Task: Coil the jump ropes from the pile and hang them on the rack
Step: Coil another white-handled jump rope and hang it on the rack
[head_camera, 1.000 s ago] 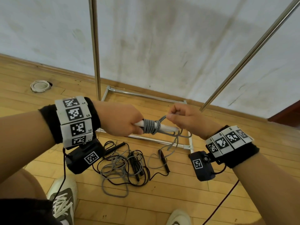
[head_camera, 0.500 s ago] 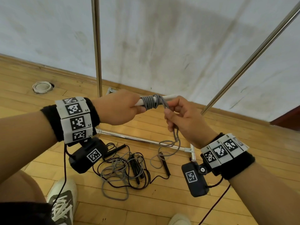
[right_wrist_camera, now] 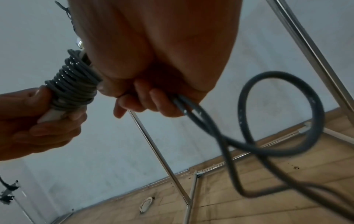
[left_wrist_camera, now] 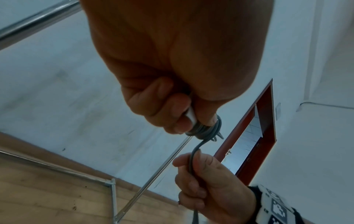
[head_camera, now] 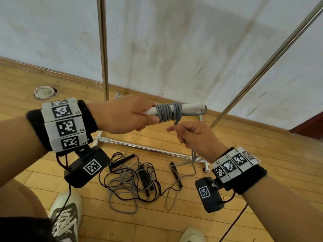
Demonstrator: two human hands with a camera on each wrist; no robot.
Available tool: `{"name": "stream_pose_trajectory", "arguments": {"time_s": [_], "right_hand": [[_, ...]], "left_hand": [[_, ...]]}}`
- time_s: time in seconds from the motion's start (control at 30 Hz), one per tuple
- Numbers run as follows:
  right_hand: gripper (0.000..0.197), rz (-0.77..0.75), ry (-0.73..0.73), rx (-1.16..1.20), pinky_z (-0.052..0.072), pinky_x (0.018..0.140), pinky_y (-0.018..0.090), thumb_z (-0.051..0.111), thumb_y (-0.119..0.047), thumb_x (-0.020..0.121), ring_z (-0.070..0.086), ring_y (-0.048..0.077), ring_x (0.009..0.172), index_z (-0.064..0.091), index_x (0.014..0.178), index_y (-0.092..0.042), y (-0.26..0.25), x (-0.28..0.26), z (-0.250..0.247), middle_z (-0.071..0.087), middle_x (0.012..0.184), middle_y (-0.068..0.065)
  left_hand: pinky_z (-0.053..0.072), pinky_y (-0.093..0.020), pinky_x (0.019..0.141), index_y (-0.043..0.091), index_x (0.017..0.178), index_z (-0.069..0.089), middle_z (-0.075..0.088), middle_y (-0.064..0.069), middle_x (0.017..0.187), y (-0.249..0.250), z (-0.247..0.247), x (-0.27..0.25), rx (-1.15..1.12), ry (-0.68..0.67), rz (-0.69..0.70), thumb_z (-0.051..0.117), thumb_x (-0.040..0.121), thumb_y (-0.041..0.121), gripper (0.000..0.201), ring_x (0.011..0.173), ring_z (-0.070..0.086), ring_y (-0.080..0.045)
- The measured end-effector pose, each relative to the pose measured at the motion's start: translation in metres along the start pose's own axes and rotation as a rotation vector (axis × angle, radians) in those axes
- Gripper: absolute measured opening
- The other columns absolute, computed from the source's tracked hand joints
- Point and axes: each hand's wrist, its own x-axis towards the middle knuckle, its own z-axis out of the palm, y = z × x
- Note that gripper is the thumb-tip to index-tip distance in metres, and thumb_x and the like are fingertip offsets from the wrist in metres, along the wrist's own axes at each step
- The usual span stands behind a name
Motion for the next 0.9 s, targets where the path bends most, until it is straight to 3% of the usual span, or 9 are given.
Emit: {"name": "stream_pose_trajectory", "arguments": {"time_s": [0.1,0.17,0.27,0.33,0.47,0.63,0.73,0.83,0.9], "right_hand": [[0.029,-0.019,-0.007,-0.024,0.036,0.048,0.042,0.054,-0.023,0.1,0.035,0.037,0.054,0.074,0.089,-0.041,0.004,0.002,0.0,0.057,0.073,0.009],[0.028,-0.025,-0.012,-0.07,0.045,0.05,0.032,0.055,-0.018,0.1,0.047,0.021,0.053,0.07,0.089,-0.039,0.006,-0.001,-0.001,0.062,0.072,-0.005],[0.014,0.051,-0.047,-0.154,0.046,0.046,0.024,0.062,-0.03,0.093,0.054,0.013,0.051,0.07,0.082,-0.031,0.01,-0.001,-0.006,0.066,0.067,0.0],[0.018,0.129,-0.1,-0.235,0.044,0.044,0.025,0.061,-0.019,0.093,0.054,0.015,0.05,0.07,0.078,-0.02,0.012,0.0,-0.012,0.064,0.062,0.002],[0.014,0.033,-0.185,-0.508,0.044,0.051,0.022,0.071,-0.003,0.085,0.052,0.003,0.053,0.061,0.076,-0.008,0.009,0.002,-0.019,0.057,0.064,-0.005],[0.024,0.055,-0.09,-0.341,0.038,0.059,0.032,0.068,-0.019,0.09,0.044,0.019,0.061,0.059,0.086,0.003,-0.006,0.006,-0.019,0.051,0.07,0.009],[0.017,0.141,-0.064,-0.194,0.032,0.051,0.029,0.062,-0.016,0.094,0.035,0.015,0.052,0.06,0.086,-0.001,-0.017,0.007,-0.019,0.043,0.061,0.002],[0.023,0.18,-0.056,-0.053,0.027,0.045,0.022,0.049,-0.01,0.099,0.034,0.009,0.047,0.061,0.091,0.008,-0.026,0.01,-0.018,0.046,0.058,-0.001],[0.028,0.165,-0.035,0.027,0.023,0.044,0.027,0.039,-0.006,0.099,0.032,0.012,0.048,0.061,0.089,0.008,-0.032,0.011,-0.016,0.048,0.06,0.004]], "left_hand": [[0.042,-0.016,0.051,0.024,0.078,0.055,0.059,0.012,0.058,0.001,0.0,-0.002,0.004,-0.052,-0.004,0.052,0.098,0.034,0.022,0.048,0.049,-0.001],[0.043,-0.016,0.052,0.027,0.077,0.054,0.058,0.011,0.058,0.002,0.0,-0.004,-0.011,-0.106,0.011,0.053,0.099,0.033,0.022,0.049,0.049,-0.001],[0.042,-0.016,0.053,0.03,0.076,0.053,0.057,0.011,0.058,0.005,0.001,-0.008,-0.027,-0.192,0.031,0.054,0.099,0.031,0.023,0.049,0.048,0.0],[0.041,-0.019,0.054,0.03,0.074,0.053,0.058,0.009,0.06,0.006,0.002,-0.009,-0.002,-0.252,0.023,0.055,0.098,0.033,0.025,0.051,0.05,-0.003],[0.04,-0.021,0.054,0.029,0.074,0.053,0.057,0.012,0.061,0.003,0.004,-0.008,0.103,-0.349,-0.021,0.054,0.098,0.036,0.025,0.05,0.048,-0.001],[0.038,-0.017,0.051,0.03,0.076,0.052,0.054,0.01,0.06,-0.002,0.007,-0.006,0.264,-0.393,-0.068,0.052,0.098,0.041,0.025,0.049,0.047,-0.001],[0.039,-0.022,0.056,0.03,0.077,0.051,0.055,0.006,0.066,-0.005,0.01,-0.002,0.396,-0.396,-0.098,0.05,0.098,0.046,0.026,0.053,0.048,-0.005],[0.039,-0.021,0.055,0.031,0.078,0.051,0.057,0.005,0.069,-0.009,0.011,0.002,0.435,-0.381,-0.132,0.049,0.099,0.045,0.026,0.052,0.048,-0.005],[0.039,-0.02,0.055,0.029,0.079,0.052,0.058,0.005,0.071,-0.011,0.009,0.005,0.456,-0.341,-0.152,0.048,0.1,0.045,0.026,0.053,0.049,-0.005]]}}
